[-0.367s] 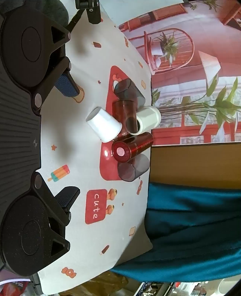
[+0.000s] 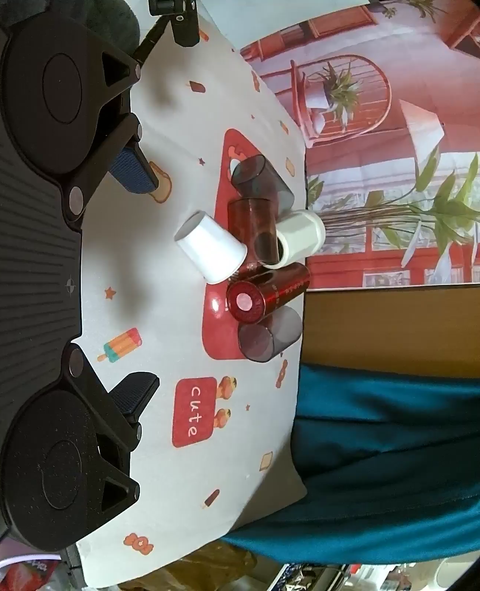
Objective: Flip cup upright
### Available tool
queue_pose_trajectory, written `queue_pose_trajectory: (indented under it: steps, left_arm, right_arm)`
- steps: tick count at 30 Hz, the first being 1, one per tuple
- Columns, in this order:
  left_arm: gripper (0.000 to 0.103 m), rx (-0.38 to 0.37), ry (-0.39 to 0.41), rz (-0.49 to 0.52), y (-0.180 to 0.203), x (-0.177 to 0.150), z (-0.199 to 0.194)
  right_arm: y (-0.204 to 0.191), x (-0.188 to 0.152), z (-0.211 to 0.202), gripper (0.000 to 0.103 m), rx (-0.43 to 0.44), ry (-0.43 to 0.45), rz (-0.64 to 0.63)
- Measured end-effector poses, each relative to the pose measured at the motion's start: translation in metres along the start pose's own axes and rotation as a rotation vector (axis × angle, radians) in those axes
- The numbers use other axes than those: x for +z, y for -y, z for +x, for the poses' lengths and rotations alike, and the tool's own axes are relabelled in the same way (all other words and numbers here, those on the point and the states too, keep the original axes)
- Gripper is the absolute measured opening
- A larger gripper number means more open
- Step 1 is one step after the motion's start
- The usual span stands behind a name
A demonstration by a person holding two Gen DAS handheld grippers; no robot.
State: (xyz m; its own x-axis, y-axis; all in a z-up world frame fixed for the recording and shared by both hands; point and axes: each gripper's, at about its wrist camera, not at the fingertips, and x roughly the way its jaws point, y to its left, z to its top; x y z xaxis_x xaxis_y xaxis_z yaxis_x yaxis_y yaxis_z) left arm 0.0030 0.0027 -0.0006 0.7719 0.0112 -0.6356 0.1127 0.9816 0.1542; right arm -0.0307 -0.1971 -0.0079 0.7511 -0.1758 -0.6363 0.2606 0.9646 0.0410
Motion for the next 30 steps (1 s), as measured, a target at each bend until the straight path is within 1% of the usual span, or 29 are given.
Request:
queue_pose_trajectory:
  steps: [3, 7, 30]
  left_arm:
    - [0.099, -0.004, -0.007, -0.010, -0.0033, 0.0010, 0.0020]
    - [0.099, 0.001, -0.018, -0.004, 0.0027, 0.0008, 0.0063]
    - [0.099, -0.004, -0.024, -0.006, 0.0020, -0.0011, 0.0057]
  right_arm:
    - [0.0002, -0.0006, -0.0020, 0.103, 0.000, 0.000, 0.001]
    - [0.0013, 0.0004, 0.0025, 0.103, 0.003, -0.009, 0.005]
    - [0.0019, -0.0010, 0.0062, 0.103, 0.003, -0.018, 0.008]
